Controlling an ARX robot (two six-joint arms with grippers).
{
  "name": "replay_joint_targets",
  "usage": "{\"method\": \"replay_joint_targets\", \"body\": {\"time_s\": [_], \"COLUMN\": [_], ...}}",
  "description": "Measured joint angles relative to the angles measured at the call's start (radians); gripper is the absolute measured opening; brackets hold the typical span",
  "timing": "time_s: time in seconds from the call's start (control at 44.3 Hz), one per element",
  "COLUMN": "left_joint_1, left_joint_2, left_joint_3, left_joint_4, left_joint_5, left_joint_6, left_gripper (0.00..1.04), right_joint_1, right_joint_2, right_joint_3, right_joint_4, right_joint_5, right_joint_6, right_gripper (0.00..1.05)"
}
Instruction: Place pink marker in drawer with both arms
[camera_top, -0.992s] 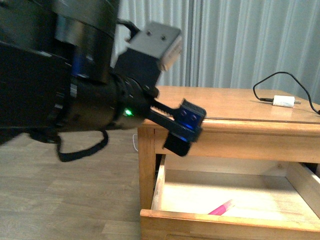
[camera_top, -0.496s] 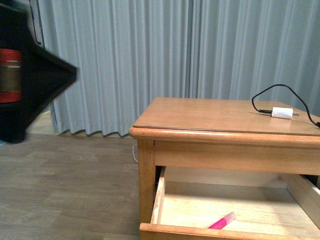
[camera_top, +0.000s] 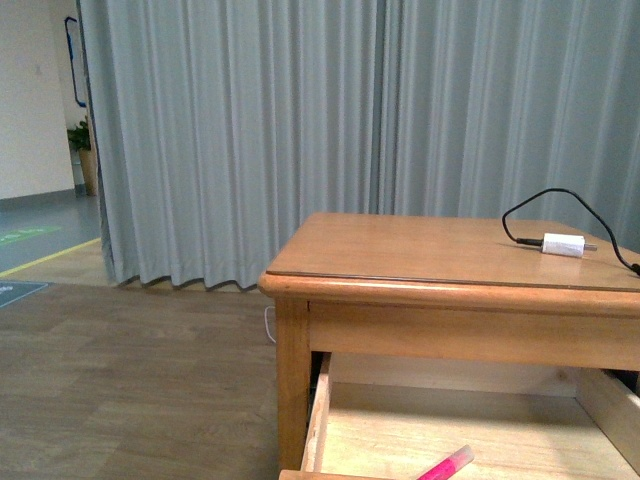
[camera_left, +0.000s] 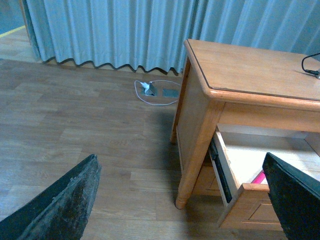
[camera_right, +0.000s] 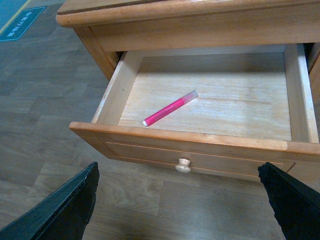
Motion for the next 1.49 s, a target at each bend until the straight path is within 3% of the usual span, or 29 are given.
{"method": "replay_joint_targets", "body": {"time_s": [0.09,0.135,0.338,0.383,0.429,0.609,0.744,0.835,1.489], "left_joint_1": [0.000,-0.003,0.050,0.112,0.162,0.179,0.181,0.182,0.182], "left_joint_2": [-0.001,-0.009,-0.087,-0.108,-0.128,-0.173,-0.203,-0.312,-0.412], "left_joint_3": [-0.001,-0.014,-0.138,-0.164,-0.186,-0.239,-0.270,-0.291,-0.365], "left_joint_4": [0.001,0.025,0.071,0.072,0.077,0.086,0.086,-0.008,-0.004], "left_joint_5": [-0.004,-0.050,-0.027,0.064,0.092,0.098,0.099,0.100,0.099], "left_joint_6": [-0.002,0.019,0.081,0.086,0.091,0.092,0.095,0.096,0.098], "left_gripper": [0.98,0.92,0.54,0.44,0.33,0.04,0.04,0.04,0.04], "right_joint_1": [0.000,0.000,0.000,0.000,0.000,0.000,0.000,0.000,0.000], "right_joint_2": [0.000,0.000,0.000,0.000,0.000,0.000,0.000,0.000,0.000], "right_joint_3": [0.000,0.000,0.000,0.000,0.000,0.000,0.000,0.000,0.000], "right_joint_4": [0.000,0.000,0.000,0.000,0.000,0.000,0.000,0.000,0.000], "right_joint_5": [0.000,0.000,0.000,0.000,0.000,0.000,0.003,0.003,0.003], "right_joint_6": [0.000,0.000,0.000,0.000,0.000,0.000,0.000,0.000,0.000], "right_gripper": [0.96,0.96,0.96,0.96,0.96,0.96,0.96,0.96,0.96]}}
